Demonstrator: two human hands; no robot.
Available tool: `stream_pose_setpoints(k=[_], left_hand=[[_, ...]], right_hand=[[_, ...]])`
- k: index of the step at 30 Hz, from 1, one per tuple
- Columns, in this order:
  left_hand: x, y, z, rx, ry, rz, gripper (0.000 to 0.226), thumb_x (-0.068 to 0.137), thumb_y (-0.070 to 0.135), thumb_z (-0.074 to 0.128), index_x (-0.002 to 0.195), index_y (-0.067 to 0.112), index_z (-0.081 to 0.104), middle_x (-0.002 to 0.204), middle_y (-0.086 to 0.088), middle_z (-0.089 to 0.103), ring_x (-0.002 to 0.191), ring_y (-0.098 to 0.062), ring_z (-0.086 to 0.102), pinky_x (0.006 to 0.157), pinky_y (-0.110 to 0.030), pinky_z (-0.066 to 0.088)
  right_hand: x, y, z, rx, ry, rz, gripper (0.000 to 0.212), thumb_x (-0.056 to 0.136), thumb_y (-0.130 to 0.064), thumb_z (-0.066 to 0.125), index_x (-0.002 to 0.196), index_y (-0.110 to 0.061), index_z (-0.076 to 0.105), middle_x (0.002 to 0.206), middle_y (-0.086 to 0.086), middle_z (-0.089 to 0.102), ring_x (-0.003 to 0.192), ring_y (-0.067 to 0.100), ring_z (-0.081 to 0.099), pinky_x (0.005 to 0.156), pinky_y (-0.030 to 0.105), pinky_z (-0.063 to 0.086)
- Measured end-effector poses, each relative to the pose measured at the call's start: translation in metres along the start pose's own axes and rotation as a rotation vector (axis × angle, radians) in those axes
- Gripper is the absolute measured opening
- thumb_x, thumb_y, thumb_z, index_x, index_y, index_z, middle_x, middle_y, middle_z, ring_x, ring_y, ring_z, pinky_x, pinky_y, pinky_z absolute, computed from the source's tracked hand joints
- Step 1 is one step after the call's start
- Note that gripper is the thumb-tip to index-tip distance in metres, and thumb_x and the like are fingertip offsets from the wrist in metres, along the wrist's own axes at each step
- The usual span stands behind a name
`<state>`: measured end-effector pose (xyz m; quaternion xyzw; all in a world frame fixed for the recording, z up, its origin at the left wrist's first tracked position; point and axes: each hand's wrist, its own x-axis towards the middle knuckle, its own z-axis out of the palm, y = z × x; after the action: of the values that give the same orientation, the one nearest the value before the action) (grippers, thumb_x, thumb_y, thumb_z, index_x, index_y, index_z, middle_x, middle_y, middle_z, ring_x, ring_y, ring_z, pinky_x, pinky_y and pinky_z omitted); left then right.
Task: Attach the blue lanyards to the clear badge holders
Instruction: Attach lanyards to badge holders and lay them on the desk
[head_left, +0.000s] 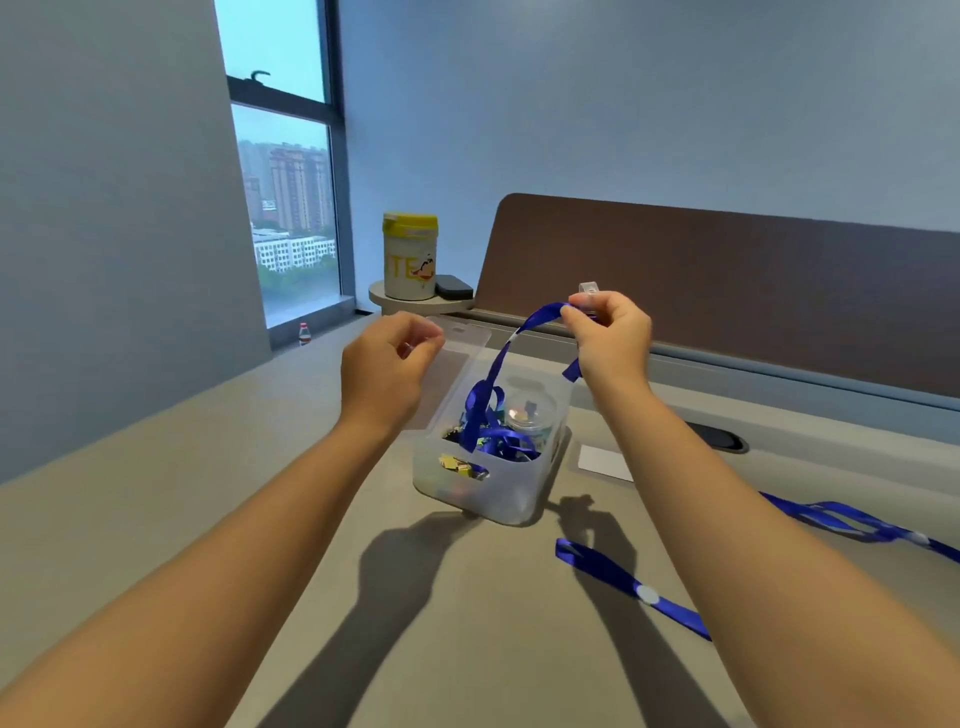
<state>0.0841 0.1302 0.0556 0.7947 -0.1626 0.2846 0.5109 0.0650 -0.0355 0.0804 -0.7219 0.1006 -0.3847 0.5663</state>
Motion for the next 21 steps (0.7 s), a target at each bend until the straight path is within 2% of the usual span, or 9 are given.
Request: stream_pose_setpoints(k=[4, 7, 10, 12, 15, 19, 21], left_hand=[[0.006, -0.010, 0.007, 0.006, -0.011, 0.005, 0.015, 0.084, 0.015, 0.054, 0.092, 0.005, 0.062, 0.102, -0.017, 0.064, 0.084, -0.019, 0.048, 0.058, -0.015, 0.036], [0.005, -0.015, 0.012, 0.015, -0.018, 0.008, 0.015, 0.085, 0.015, 0.053, 0.093, 0.005, 0.062, 0.104, -0.017, 0.064, 0.084, -0.017, 0.047, 0.057, -0.012, 0.033], [0.004, -0.019, 0.012, 0.026, -0.009, 0.008, 0.016, 0.085, 0.015, 0.053, 0.095, 0.006, 0.062, 0.105, -0.016, 0.063, 0.084, -0.015, 0.046, 0.057, -0.011, 0.033], [0.005, -0.020, 0.011, 0.028, -0.002, 0.005, 0.016, 0.085, 0.015, 0.054, 0.095, 0.005, 0.062, 0.105, -0.016, 0.064, 0.084, -0.015, 0.046, 0.057, -0.010, 0.033], [0.009, -0.021, 0.012, 0.025, 0.005, 0.006, 0.016, 0.084, 0.015, 0.054, 0.094, 0.005, 0.062, 0.103, -0.017, 0.064, 0.083, -0.016, 0.047, 0.057, -0.011, 0.034], [0.010, -0.022, 0.018, 0.025, -0.002, 0.011, 0.015, 0.084, 0.015, 0.055, 0.093, 0.005, 0.062, 0.102, -0.017, 0.064, 0.083, -0.016, 0.047, 0.057, -0.012, 0.033], [0.009, -0.022, 0.020, 0.028, -0.007, 0.012, 0.016, 0.084, 0.015, 0.054, 0.093, 0.005, 0.062, 0.103, -0.017, 0.064, 0.083, -0.016, 0.047, 0.057, -0.011, 0.034]], right_hand=[[0.007, 0.021, 0.014, -0.031, -0.034, 0.041, 0.019, 0.088, -0.009, 0.055, 0.105, -0.002, 0.061, 0.094, 0.004, 0.056, 0.086, 0.016, 0.051, 0.062, 0.017, 0.044], [0.002, 0.042, 0.023, -0.108, -0.060, 0.090, 0.019, 0.088, -0.010, 0.055, 0.104, -0.001, 0.062, 0.093, 0.007, 0.058, 0.084, 0.018, 0.052, 0.064, 0.022, 0.046], [0.005, 0.051, 0.024, -0.128, 0.090, 0.115, 0.020, 0.088, -0.011, 0.054, 0.104, -0.001, 0.062, 0.103, 0.013, 0.064, 0.086, 0.016, 0.052, 0.075, 0.030, 0.050], [0.012, 0.048, 0.021, -0.076, 0.197, 0.099, 0.020, 0.089, -0.010, 0.053, 0.105, -0.001, 0.061, 0.109, 0.014, 0.065, 0.086, 0.014, 0.051, 0.072, 0.023, 0.047], [0.023, 0.039, 0.018, -0.031, 0.263, 0.055, 0.022, 0.089, -0.011, 0.053, 0.108, -0.002, 0.060, 0.111, 0.012, 0.064, 0.088, 0.012, 0.051, 0.059, 0.008, 0.040], [0.028, 0.037, 0.019, -0.026, 0.233, 0.041, 0.022, 0.089, -0.011, 0.053, 0.108, -0.002, 0.059, 0.100, 0.005, 0.059, 0.089, 0.013, 0.051, 0.058, 0.007, 0.039], [0.024, 0.043, 0.023, -0.023, 0.159, 0.072, 0.021, 0.088, -0.011, 0.054, 0.106, -0.002, 0.060, 0.097, 0.006, 0.058, 0.088, 0.016, 0.053, 0.062, 0.014, 0.043]])
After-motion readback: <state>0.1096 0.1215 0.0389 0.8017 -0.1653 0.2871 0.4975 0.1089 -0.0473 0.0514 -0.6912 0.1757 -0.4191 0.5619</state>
